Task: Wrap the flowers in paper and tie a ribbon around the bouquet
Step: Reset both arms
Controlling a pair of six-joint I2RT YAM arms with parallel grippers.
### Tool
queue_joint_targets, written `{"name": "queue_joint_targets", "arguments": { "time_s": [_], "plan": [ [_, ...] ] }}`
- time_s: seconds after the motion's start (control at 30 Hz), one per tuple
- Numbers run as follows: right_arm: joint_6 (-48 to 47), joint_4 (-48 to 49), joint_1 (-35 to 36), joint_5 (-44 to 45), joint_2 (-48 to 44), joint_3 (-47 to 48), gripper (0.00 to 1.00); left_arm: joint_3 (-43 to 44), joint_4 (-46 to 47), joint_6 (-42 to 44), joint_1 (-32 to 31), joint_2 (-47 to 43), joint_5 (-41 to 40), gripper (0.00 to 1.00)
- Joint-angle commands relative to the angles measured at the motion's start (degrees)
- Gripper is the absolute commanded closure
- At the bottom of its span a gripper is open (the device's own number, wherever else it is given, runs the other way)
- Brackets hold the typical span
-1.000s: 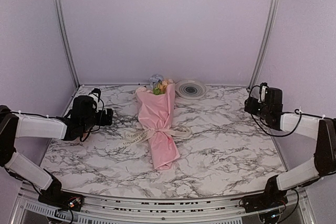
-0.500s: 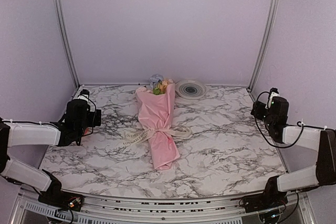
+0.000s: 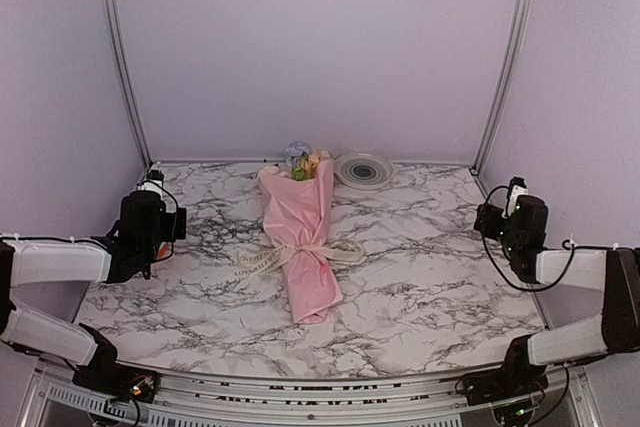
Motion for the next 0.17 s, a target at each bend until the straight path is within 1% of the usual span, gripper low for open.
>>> {"name": "queue_joint_targets", "arguments": {
  "time_s": [0.0, 0.13],
  "plan": [
    [-0.2, 2.8, -0.3, 1.1, -0.1, -0.2, 0.18, -3.3, 5.3, 1.4, 1.8, 0.9, -2.9, 0.01],
    [-0.7, 2.2, -0.3, 2.1, 0.8, -0.2, 0.2, -7.7, 9.9, 0.0, 3.9, 1.2, -0.6, 0.01]
  ]
}}
